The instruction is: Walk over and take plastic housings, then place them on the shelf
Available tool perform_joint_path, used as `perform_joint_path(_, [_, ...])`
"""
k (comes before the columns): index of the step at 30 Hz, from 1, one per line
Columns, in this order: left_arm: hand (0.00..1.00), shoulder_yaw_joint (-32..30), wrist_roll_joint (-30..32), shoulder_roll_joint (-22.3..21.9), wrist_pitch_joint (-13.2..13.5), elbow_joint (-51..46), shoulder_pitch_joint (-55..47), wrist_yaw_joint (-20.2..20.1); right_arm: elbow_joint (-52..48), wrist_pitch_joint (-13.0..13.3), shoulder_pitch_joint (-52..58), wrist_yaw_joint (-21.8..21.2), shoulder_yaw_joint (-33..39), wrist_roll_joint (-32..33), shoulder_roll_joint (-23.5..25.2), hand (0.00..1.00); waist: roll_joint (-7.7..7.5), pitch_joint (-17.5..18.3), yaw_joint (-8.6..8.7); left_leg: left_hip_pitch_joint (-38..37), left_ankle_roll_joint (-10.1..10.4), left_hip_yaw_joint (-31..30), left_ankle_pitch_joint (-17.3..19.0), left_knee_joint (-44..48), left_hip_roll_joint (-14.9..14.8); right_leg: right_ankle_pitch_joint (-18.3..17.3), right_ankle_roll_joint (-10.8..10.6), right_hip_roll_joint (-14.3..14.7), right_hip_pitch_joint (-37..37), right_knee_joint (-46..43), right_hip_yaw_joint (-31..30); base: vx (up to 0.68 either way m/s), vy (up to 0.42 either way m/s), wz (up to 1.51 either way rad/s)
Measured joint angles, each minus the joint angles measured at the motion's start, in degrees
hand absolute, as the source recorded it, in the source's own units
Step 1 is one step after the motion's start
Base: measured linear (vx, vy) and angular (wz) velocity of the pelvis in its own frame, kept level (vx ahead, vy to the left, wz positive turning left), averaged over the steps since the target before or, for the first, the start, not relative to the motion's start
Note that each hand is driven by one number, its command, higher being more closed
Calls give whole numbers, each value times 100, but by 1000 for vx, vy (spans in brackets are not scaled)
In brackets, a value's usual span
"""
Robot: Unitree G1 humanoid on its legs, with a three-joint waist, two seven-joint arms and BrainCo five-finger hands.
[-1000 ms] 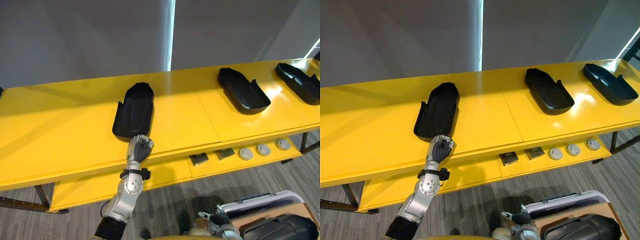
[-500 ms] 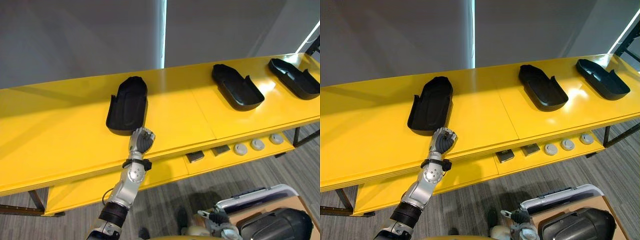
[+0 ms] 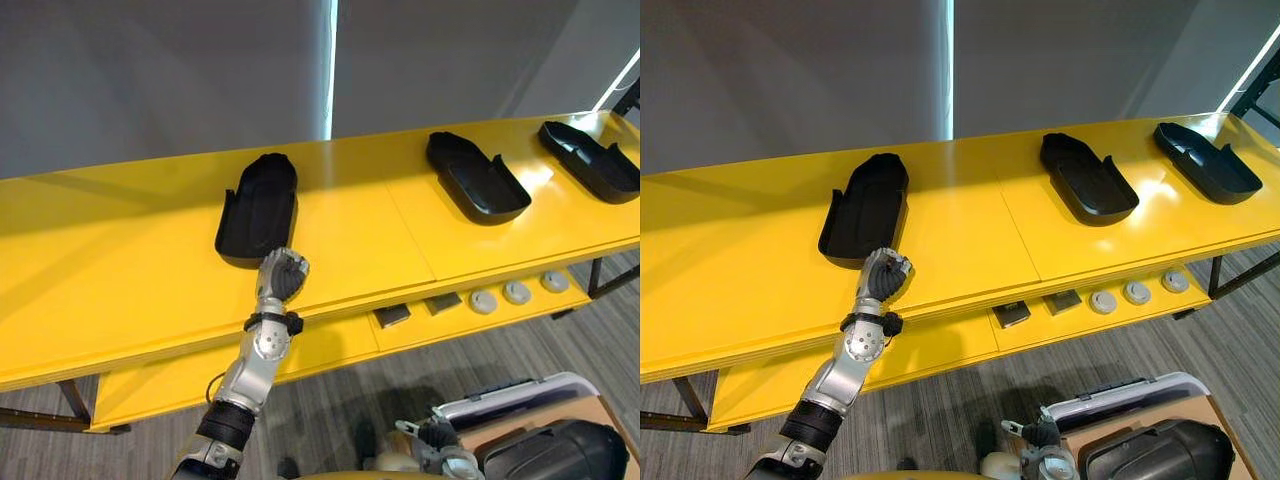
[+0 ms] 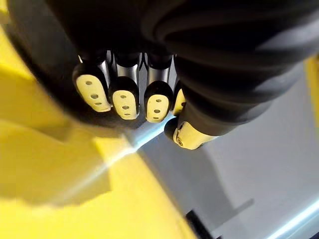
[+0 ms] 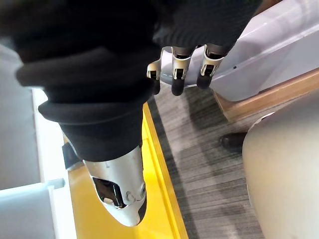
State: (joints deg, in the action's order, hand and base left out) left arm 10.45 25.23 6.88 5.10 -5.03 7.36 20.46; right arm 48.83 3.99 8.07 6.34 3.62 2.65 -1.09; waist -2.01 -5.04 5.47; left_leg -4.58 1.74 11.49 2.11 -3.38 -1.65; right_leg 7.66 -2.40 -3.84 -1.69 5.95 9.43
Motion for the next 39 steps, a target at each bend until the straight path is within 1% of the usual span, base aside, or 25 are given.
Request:
perform_joint_path(1, [100,-191,-89,3,124,-497,-66,87,33,1,-11,0,3,0,-5,0,0,-1,-20,2,-4,-40,3,27,10,-2,-2,-17,26,-10,19,-23,8,13])
perform_joint_path(2, [100,-323,-135,3,192,-734,-110,123,55,0,-19,0,2,-1,-7,0,0,-1,-31,-3,-8,-46,5,38,13,-2,-3,-21,38,-15,22,-53,13,8])
perform_joint_path(3, [100,-613,-246,3,317,-1177,-208,189,99,10,-25,0,2,0,-11,0,1,-1,-78,-7,-8,-46,6,48,21,-2,-3,-29,49,-17,18,-49,7,2])
perform_joint_path(4, [100,-845,-325,-2,406,-1421,-252,251,150,15,-34,0,6,0,-29,0,1,-1,-141,0,-8,-54,5,54,26,-1,-3,-34,50,-17,18,-66,4,7])
perform_joint_path(5, [100,-1155,-533,-8,508,-1655,-328,400,188,9,-36,0,11,2,-54,0,3,-3,-198,14,-9,-101,5,62,30,-1,-2,-42,72,-19,57,-81,-4,24])
perform_joint_path(6, [100,-1666,-773,-46,601,-1842,-513,557,212,8,-36,1,53,3,-52,0,7,-5,-227,32,-7,-194,6,66,29,-17,-18,-49,137,-19,147,-76,-5,30])
perform_joint_path(9, [100,-2533,-1296,-227,746,-1922,-832,873,305,9,-41,1,117,12,-56,0,6,-8,-329,25,16,-325,22,66,29,-52,-27,-59,222,-20,265,-39,-5,29])
perform_joint_path(10, [100,-3047,-1515,-329,786,-1879,-1089,1008,373,7,-63,0,148,10,-57,0,2,-8,-360,27,17,-405,21,68,29,-72,-26,-68,267,-20,358,-20,-4,38])
perform_joint_path(11, [100,-3418,-1775,-407,813,-1716,-1346,1132,402,-7,-60,1,231,13,-47,0,1,-9,-426,26,17,-477,21,77,31,-88,-22,-78,311,-20,439,-14,-2,38])
perform_joint_path(12, [100,-3561,-1922,-444,810,-1590,-1448,1163,399,-7,-47,6,258,14,-48,0,2,-9,-471,30,17,-522,21,87,34,-99,-21,-85,334,-20,482,-6,-1,38])
perform_joint_path(13, [100,-3688,-2229,-471,800,-1292,-1644,1197,386,-13,-25,16,263,13,-58,0,-14,-2,-525,52,18,-611,23,108,40,-126,-25,-99,372,-21,586,-1,-2,51])
perform_joint_path(14, [100,-3739,-2475,-484,756,-827,-1900,1161,368,-24,-2,16,259,13,-49,0,-30,2,-630,73,17,-697,26,137,43,-166,-43,-119,430,-22,732,-1,-3,46])
perform_joint_path(15, [100,-3751,-2534,-496,737,-728,-1949,1110,365,-30,-3,15,254,12,-47,0,-33,3,-649,73,17,-708,26,140,43,-174,-51,-122,442,-21,754,5,-1,44])
perform_joint_path(16, [0,-3764,-2750,-527,626,-324,-2174,851,298,-57,-5,12,241,12,-24,0,-46,11,-664,72,16,-750,28,148,49,-195,-49,-132,486,-22,827,5,4,25])
perform_joint_path(17, [0,-3768,-2844,-563,475,181,-2330,548,88,-70,-5,5,226,10,12,0,-52,15,-666,70,8,-771,36,164,50,-209,-42,-139,512,-22,879,6,5,23])
perform_joint_path(18, [0,-3744,-2882,-570,391,451,-2384,412,-17,-75,-5,0,217,10,32,0,-53,15,-658,55,9,-777,35,173,51,-217,-52,-142,532,-22,906,15,6,9])
perform_joint_path(20, [0,-3581,-2869,-638,121,1570,-2439,-53,-325,-80,12,-24,209,10,103,0,-66,31,-656,-47,-2,-757,27,182,43,-242,-61,-142,628,-23,939,0,0,0])
perform_joint_path(21, [0,-3493,-2832,-643,57,1804,-2443,-147,-375,-81,11,-28,208,10,114,0,-71,36,-657,-62,-3,-752,26,183,42,-248,-68,-142,644,-23,940,0,0,0])
perform_joint_path(23, [0,-3047,-2588,-692,-96,2495,-2497,-421,-487,-81,17,-29,211,9,161,0,-82,76,-653,-88,-4,-722,27,169,35,-259,-68,-141,653,-23,932,-6,7,-5])
perform_joint_path(25, [0,-2748,-2449,-788,-117,2853,-2489,-577,-487,-81,20,-29,212,11,195,0,-74,86,-644,-106,-3,-690,28,153,26,-265,-63,-134,653,-22,914,-8,4,-6])
perform_joint_path(26, [0,-2677,-2414,-819,-118,2975,-2478,-612,-487,-81,25,-29,213,11,203,0,-78,103,-640,-112,-3,-682,28,147,23,-266,-62,-131,653,-22,908,-16,4,-10])
perform_joint_path(27, [0,-2543,-2280,-883,-120,3353,-2414,-691,-486,-82,92,-25,224,11,206,0,-62,135,-636,-134,10,-650,36,137,14,-271,-60,-121,653,-22,881,-12,1,-8])
perform_joint_path(30, [0,-2382,-2163,-884,-126,3765,-2341,-689,-460,-82,141,-8,249,12,206,0,-39,130,-627,-169,16,-581,40,130,-9,-271,-58,-95,648,-22,773,-23,-2,-11])
perform_joint_path(34, [0,-2293,-2105,-835,-126,4146,-2244,-687,-329,-75,125,3,274,14,178,0,-5,138,-619,-195,22,-510,44,124,-37,-270,-54,-59,633,-20,718,-31,-12,-12])
perform_joint_path(39, [0,-2113,-2101,-738,-132,4386,-2181,-672,-220,-75,117,26,357,10,136,0,92,130,-611,-218,32,-396,51,101,-56,-269,-38,-27,579,-18,569,-24,-5,-14])
